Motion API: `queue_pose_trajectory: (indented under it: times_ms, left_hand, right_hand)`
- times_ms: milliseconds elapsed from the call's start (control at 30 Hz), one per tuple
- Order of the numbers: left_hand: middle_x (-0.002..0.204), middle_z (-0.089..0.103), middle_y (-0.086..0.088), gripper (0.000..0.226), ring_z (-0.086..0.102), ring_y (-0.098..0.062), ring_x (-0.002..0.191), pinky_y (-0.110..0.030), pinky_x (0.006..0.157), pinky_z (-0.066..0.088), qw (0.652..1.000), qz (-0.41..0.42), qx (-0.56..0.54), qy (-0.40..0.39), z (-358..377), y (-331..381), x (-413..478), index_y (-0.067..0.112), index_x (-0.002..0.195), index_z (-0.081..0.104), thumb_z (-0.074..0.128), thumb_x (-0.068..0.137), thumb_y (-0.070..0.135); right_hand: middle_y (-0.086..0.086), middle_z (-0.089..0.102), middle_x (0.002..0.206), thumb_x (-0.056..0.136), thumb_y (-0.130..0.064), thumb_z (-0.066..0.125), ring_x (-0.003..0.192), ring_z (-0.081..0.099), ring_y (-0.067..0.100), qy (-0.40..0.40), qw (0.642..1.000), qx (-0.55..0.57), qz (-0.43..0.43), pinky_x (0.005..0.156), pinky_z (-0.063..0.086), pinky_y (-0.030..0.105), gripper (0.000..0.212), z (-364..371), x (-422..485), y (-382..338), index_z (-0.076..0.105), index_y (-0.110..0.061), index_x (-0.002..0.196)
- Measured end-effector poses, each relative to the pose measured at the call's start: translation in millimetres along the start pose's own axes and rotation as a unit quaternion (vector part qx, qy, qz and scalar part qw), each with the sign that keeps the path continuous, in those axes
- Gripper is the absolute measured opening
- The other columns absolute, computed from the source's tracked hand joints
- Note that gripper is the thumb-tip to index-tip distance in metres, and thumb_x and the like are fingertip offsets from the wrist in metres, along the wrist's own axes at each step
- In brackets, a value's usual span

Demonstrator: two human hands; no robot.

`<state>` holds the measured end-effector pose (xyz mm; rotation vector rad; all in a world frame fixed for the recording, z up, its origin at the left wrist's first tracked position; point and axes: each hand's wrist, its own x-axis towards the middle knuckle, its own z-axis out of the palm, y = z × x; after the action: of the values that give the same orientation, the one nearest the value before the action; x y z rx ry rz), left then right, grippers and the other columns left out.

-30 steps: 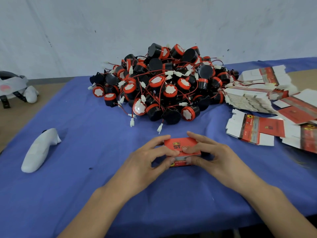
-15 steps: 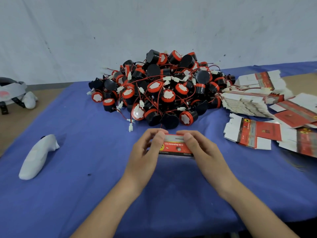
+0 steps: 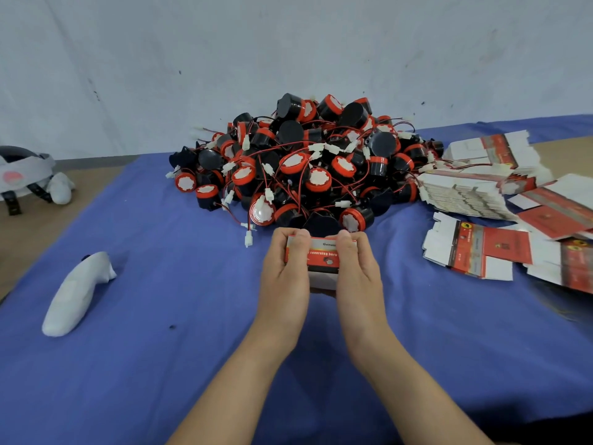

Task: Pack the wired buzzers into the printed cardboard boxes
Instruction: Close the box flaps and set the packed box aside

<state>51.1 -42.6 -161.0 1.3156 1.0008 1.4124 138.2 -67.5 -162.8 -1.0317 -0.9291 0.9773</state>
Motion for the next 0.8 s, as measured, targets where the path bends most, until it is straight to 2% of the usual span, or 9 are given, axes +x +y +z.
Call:
queue_pose_trajectory:
  times_ms: [133,267,367,467,533,633,700,800]
  left_hand:
    - [0.079,0.070,0.009,0.024,0.067,-0.002,0.071,-0.014,0.058,0.051,1.000,-0.001,0.010,0.001,4,1,-3,0.022,0.092,0.059,0.042,0.106,0.032]
    - [0.074,0.072,0.012,0.034,0.069,-0.002,0.066,-0.014,0.051,0.050,0.998,-0.050,0.003,0.034,4,1,-5,0.020,0.093,0.065,0.037,0.107,0.035]
    - [0.075,0.075,0.011,0.047,0.071,-0.004,0.067,-0.015,0.049,0.050,0.996,-0.081,0.003,0.039,5,3,-6,0.028,0.086,0.074,0.035,0.107,0.044]
    - [0.087,0.077,0.005,0.052,0.074,-0.011,0.078,-0.027,0.065,0.056,0.995,-0.101,0.001,0.010,8,7,-6,0.040,0.084,0.076,0.030,0.105,0.053]
    - [0.094,0.078,0.001,0.049,0.074,-0.015,0.086,-0.033,0.073,0.055,0.993,-0.112,-0.021,-0.014,13,11,-6,0.040,0.088,0.076,0.032,0.105,0.053]
    - [0.103,0.076,0.006,0.033,0.071,-0.009,0.096,-0.029,0.076,0.054,0.995,-0.087,-0.029,-0.044,29,19,-14,0.039,0.098,0.074,0.042,0.105,0.040]
    - [0.103,0.073,0.016,0.024,0.068,-0.002,0.099,-0.027,0.078,0.052,0.997,-0.056,-0.027,-0.054,45,26,-22,0.042,0.100,0.071,0.049,0.103,0.031]
    - [0.100,0.071,0.022,0.017,0.066,0.003,0.095,-0.023,0.079,0.050,0.994,-0.017,-0.018,-0.103,76,36,-42,0.034,0.106,0.068,0.055,0.101,0.024]
  right_hand:
    - [-0.008,0.071,0.077,0.107,-0.033,0.044,0.069,0.069,0.004,0.008,1.000,0.021,0.010,0.062,0.059,0.024,0.028,-4,-2,-4,0.058,-0.020,0.087]
    - [0.000,0.076,0.086,0.105,-0.035,0.048,0.073,0.073,0.013,-0.018,0.994,0.034,0.107,0.070,0.062,0.039,0.027,-8,-4,-6,0.062,-0.013,0.102]
    - [0.002,0.076,0.093,0.103,-0.034,0.052,0.078,0.075,0.014,-0.015,0.989,0.035,0.145,0.071,0.063,0.036,0.022,-13,-8,-7,0.061,-0.015,0.107]
    - [0.005,0.074,0.100,0.101,-0.035,0.056,0.086,0.075,0.018,0.012,0.986,0.053,0.158,0.074,0.063,0.036,0.018,-19,-14,-7,0.064,-0.020,0.108]
    - [0.008,0.074,0.101,0.101,-0.035,0.056,0.086,0.074,0.021,0.046,0.981,0.089,0.164,0.070,0.062,0.035,0.020,-23,-14,-11,0.064,-0.018,0.109]
    - [0.018,0.074,0.109,0.104,-0.035,0.051,0.088,0.074,0.026,0.098,0.956,0.214,0.175,0.063,0.059,0.033,0.032,-34,-17,-26,0.062,-0.012,0.121]
    - [0.018,0.075,0.110,0.105,-0.038,0.047,0.091,0.073,0.026,0.114,0.935,0.296,0.156,0.066,0.059,0.033,0.041,-48,-25,-36,0.061,-0.008,0.129]
    - [0.020,0.073,0.116,0.103,-0.039,0.049,0.098,0.072,0.026,0.142,0.912,0.369,0.109,0.073,0.060,0.033,0.045,-71,-44,-50,0.064,-0.006,0.128]
